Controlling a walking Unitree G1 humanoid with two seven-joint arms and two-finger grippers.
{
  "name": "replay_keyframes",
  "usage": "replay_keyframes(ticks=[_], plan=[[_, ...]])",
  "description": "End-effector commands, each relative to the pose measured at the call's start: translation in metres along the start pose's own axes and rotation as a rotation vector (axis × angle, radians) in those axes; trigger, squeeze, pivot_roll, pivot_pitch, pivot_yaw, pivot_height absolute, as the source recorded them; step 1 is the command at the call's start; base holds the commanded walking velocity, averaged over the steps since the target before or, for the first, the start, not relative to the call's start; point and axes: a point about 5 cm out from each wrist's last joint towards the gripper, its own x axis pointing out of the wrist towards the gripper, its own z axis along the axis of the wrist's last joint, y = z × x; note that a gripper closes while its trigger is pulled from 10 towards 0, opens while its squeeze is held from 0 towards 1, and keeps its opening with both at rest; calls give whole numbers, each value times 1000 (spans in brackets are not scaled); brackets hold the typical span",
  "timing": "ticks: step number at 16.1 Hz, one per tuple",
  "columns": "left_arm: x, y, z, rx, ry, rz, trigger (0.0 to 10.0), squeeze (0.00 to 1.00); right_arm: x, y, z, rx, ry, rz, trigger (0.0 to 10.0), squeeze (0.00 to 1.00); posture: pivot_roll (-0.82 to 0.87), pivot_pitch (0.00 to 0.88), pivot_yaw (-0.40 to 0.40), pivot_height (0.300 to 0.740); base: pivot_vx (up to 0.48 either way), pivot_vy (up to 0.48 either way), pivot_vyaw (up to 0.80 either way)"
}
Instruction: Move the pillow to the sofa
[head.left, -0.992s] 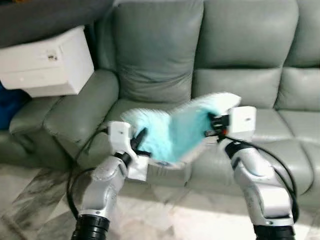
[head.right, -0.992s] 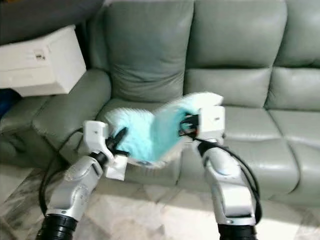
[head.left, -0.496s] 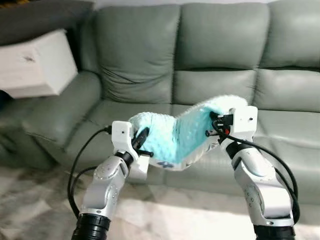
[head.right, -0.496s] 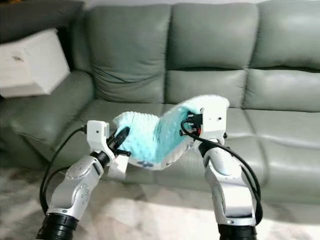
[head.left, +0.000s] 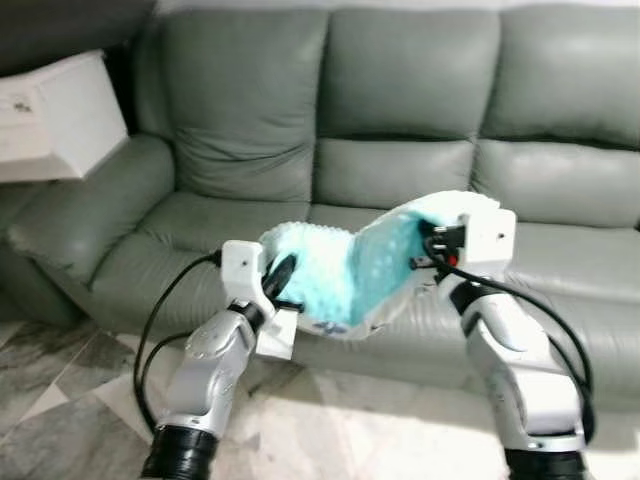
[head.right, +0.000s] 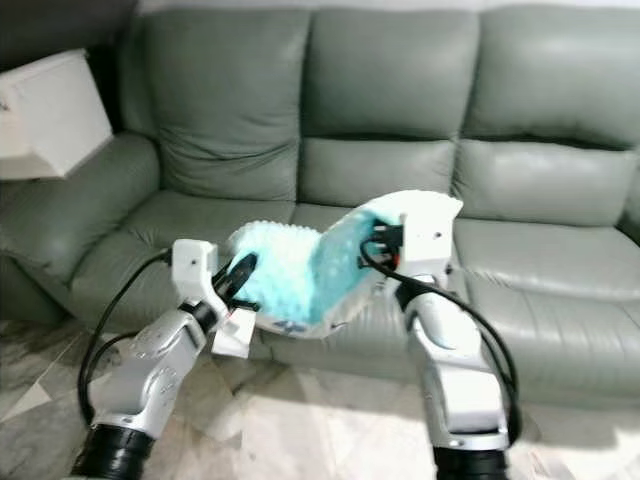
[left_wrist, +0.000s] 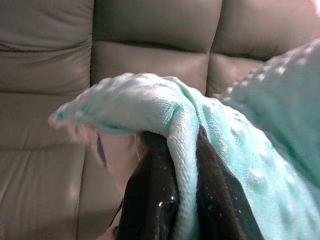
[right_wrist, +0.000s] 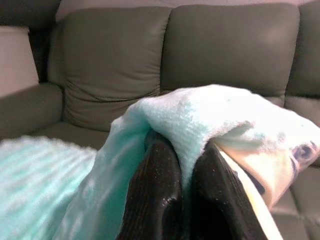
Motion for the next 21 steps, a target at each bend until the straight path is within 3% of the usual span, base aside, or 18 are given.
replay_keyframes(ticks=[1,12,21], plan=[[3,-2,7,7,-25,-9,10000,0,1,2,6,-10,-25,19,10000,0,-237,0,55,740,0,-322,0],[5,8,17,-4,-79,21,10000,0,0,2,6,-9,-27,18,10000,0,-243,0,59,740,0,0,0],[7,4,16,-20,-71,-13,10000,0,-1,2,6,-6,-23,10,10000,0,-248,0,69,740,315,0,-656]])
